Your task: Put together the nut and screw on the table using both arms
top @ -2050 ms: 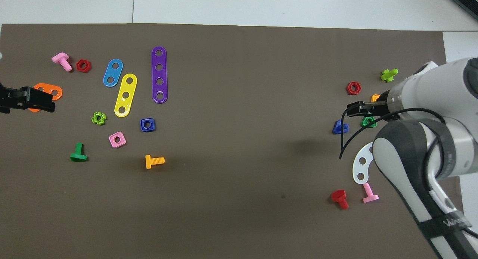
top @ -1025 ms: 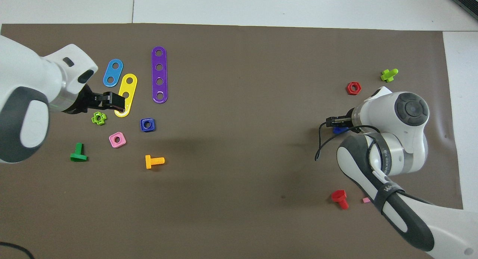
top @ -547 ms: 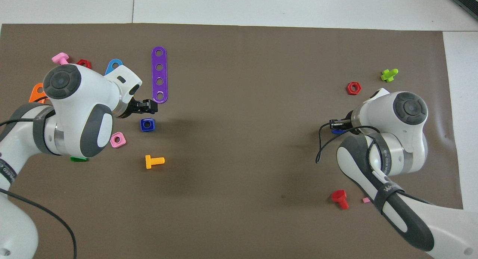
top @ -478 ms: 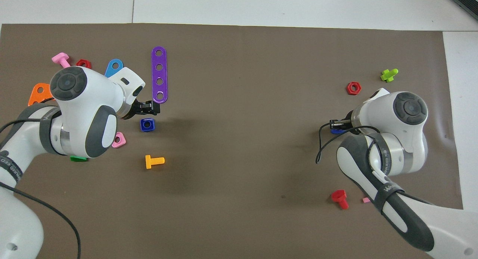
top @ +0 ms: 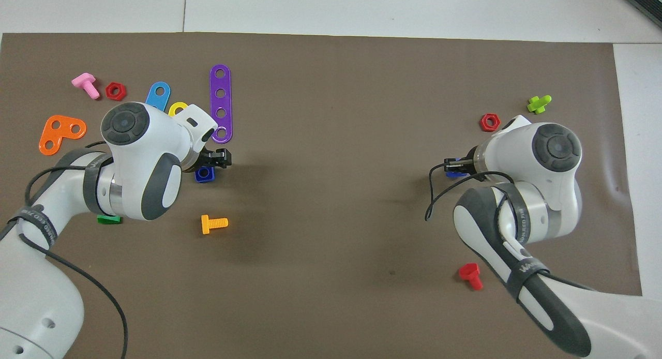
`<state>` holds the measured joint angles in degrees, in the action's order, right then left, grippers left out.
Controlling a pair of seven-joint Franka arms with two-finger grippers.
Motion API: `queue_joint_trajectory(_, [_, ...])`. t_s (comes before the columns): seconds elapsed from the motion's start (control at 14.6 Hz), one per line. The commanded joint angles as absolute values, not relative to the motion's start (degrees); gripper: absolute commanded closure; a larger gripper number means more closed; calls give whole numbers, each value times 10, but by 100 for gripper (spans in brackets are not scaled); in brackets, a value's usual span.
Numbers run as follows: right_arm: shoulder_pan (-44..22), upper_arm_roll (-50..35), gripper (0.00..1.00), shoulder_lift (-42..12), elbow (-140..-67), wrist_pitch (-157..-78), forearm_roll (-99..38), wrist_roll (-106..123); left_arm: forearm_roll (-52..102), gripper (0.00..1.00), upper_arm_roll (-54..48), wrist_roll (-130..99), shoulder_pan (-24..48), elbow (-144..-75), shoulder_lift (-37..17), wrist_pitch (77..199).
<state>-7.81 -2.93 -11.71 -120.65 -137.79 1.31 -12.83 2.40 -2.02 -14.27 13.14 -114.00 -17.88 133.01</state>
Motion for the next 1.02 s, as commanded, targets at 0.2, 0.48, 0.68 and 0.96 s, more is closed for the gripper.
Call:
queue_joint_trajectory(0.2, [-205, -32, 100, -149, -1140, -1372, 11, -357, 19, 23, -12, -149, 130, -1140, -172, 1330])
queue_joint_trajectory(0.48, [-264, -32, 100, -199, -1079, -1367, 13, -452, 18, 24, -11, -152, 130, -1155, -171, 1328])
queue_joint_trajectory(0.68, [-296, -31, 100, -242, -1028, -1355, 20, -497, -9, 26, -3, -151, 130, -1162, -169, 1322])
queue_joint_trajectory(0.96, [-315, -30, 100, -263, -1016, -1356, 26, -518, -11, 34, -3, -152, 130, -1171, -166, 1320])
